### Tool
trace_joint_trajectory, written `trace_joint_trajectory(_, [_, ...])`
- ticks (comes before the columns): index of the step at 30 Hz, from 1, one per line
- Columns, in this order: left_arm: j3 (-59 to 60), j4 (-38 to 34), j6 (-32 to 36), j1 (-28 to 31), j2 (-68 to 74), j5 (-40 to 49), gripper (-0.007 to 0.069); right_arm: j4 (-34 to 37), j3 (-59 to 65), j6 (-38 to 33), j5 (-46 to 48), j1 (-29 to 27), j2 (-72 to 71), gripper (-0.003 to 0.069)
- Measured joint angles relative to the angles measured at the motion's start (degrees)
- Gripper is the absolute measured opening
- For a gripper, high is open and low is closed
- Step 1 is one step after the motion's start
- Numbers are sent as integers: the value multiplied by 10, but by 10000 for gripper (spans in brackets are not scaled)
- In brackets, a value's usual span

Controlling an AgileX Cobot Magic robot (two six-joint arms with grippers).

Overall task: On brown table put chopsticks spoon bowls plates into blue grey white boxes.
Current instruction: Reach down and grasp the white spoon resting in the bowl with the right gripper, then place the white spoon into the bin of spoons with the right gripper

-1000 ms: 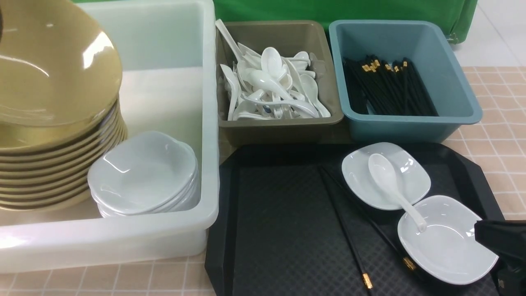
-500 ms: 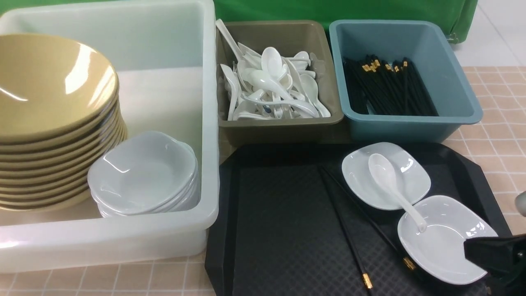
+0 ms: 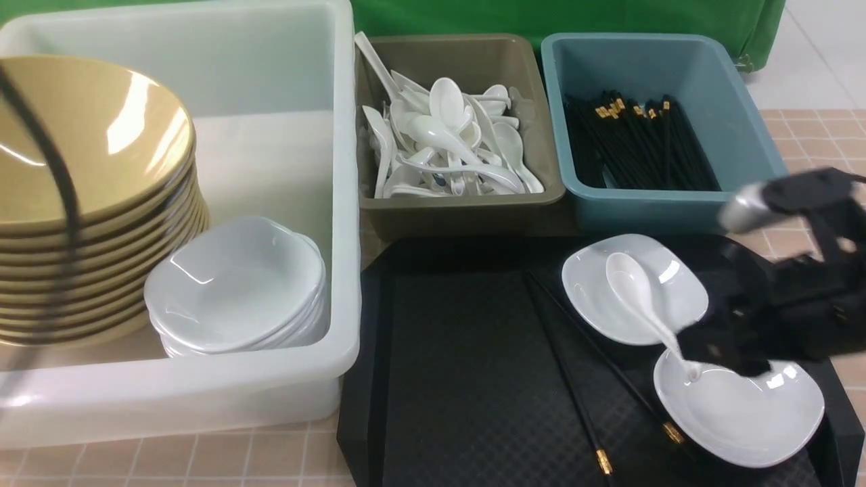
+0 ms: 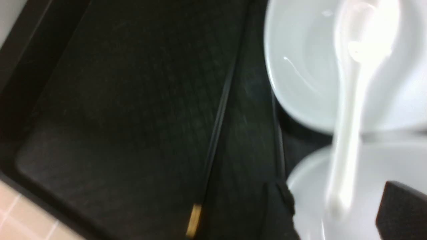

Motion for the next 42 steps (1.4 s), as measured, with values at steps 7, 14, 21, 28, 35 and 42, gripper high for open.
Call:
trace_joint_trajectory(7, [178,64,1,-29,-128,0,1,-91,-71,42,-33,15,137,416])
trace_joint_trajectory(14, [278,94,-8,-29,-206,-22,1,-95,-83,40,-28,21,183,175])
trace_joint_trajectory(21, [326,94,-9,-29,-244,-140,1,-95,-127,32,50,28,154,69])
trace_joint_trajectory(28, [347,66,-9,-29,-246,-198,1,-89,-215,-3,45,91,108,69])
trace_joint_trajectory(35, [347,49,-9,-29,-246,-204,1,-76,-297,-34,-202,140,189,71])
trace_joint_trajectory(42, [356,42,-9,-29,-246,-196,1,-75,-443,-28,-161,125,315,309])
